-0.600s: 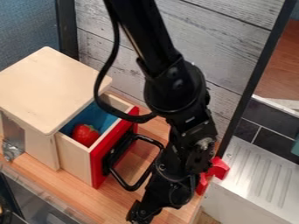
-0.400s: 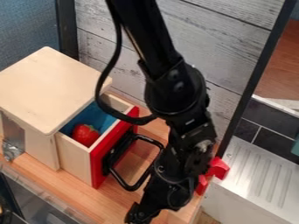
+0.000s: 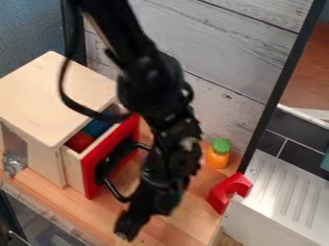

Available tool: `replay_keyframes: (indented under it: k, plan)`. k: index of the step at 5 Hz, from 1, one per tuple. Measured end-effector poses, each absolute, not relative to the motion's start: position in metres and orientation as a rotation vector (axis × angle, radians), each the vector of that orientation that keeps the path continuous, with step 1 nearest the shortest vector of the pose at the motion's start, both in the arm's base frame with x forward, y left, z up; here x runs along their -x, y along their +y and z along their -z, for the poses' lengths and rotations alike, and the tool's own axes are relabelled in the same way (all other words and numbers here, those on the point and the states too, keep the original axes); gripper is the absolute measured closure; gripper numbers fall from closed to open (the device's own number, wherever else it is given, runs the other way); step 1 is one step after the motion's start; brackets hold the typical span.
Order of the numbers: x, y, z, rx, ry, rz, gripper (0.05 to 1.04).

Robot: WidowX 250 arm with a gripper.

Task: Close the drawer

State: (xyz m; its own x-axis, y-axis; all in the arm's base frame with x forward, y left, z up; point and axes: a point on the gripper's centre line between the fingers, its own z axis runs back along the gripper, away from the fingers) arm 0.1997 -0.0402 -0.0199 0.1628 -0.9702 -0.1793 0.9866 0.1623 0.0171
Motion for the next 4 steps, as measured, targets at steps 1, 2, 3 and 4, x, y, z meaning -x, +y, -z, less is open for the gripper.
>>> replay_keyframes:
  k: [1, 2, 3, 4]
  plan:
    - [-0.199, -0.017, 0.01, -0.164, 0.131, 1.335, 0.085]
    - [-0.2, -0.002, 0.004, -0.184, 0.111, 1.292, 0.085]
    - [-0.195, 0.002, 0.013, -0.196, 0.117, 1.298, 0.083]
    - [-0.194, 0.0, 0.013, -0.176, 0.111, 1.29, 0.082]
